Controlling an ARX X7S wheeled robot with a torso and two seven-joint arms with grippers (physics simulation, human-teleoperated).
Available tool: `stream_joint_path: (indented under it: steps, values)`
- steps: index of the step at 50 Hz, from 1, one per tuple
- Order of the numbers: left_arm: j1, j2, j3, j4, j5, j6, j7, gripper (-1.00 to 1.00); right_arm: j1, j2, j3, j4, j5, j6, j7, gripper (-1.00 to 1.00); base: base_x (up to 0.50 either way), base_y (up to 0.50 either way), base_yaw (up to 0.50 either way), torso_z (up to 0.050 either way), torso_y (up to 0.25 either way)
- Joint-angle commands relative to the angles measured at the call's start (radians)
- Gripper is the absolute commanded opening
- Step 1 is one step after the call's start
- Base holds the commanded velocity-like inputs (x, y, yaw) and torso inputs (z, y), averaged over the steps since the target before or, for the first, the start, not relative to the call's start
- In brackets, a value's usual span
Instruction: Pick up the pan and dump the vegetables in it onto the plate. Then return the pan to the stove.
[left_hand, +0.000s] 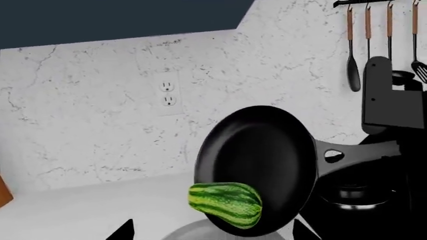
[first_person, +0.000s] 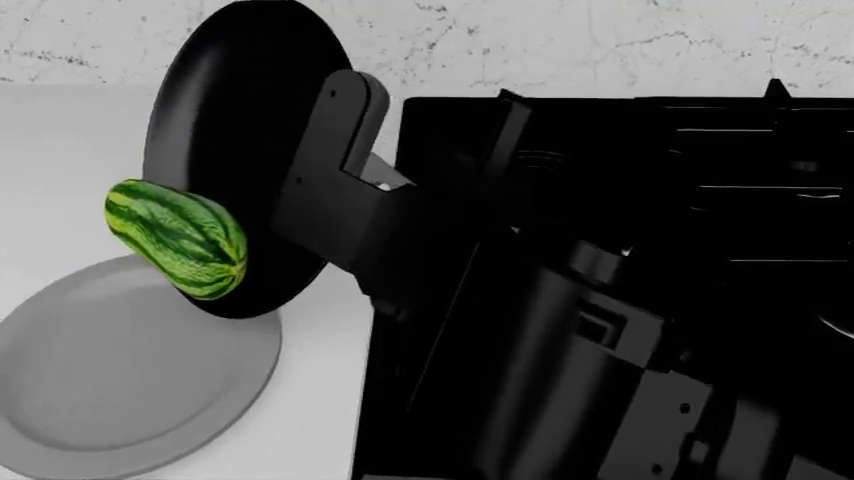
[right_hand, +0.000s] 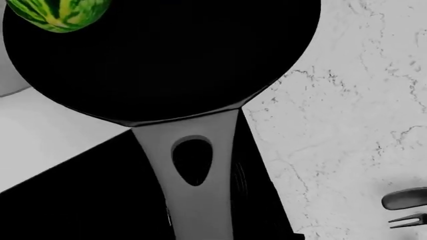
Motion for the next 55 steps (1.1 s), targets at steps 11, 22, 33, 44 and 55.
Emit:
stream_joint_path:
  steps: [11, 22, 33, 44, 55]
  values:
    - [0.016, 0.000, 0.000, -0.034, -0.023, 0.073, 0.067, 1.00, 0.215, -0.050, 0.050, -0.058, -0.249, 0.058, -0.025, -1.00, 0.00, 0.00, 0.00, 0.001, 0.002]
    - [0.026, 0.000, 0.010, -0.038, -0.016, 0.102, 0.082, 1.00, 0.286, -0.051, -0.028, -0.054, -0.269, 0.064, -0.041, -1.00, 0.00, 0.00, 0.00, 0.001, 0.003]
    - [0.040, 0.000, 0.023, -0.049, 0.000, 0.132, 0.089, 1.00, 0.382, -0.080, -0.157, -0.041, -0.300, 0.076, -0.064, -1.00, 0.00, 0.00, 0.00, 0.001, 0.002]
    - [0.049, 0.000, 0.033, -0.061, 0.018, 0.149, 0.081, 1.00, 0.322, -0.049, -0.074, -0.076, -0.289, 0.103, -0.023, -1.00, 0.00, 0.00, 0.00, 0.001, 0.002]
    - [0.050, 0.001, 0.036, -0.081, 0.004, 0.157, 0.089, 1.00, -0.075, 0.119, 0.425, -0.273, -0.210, 0.198, 0.131, -1.00, 0.00, 0.00, 0.00, 0.001, 0.002]
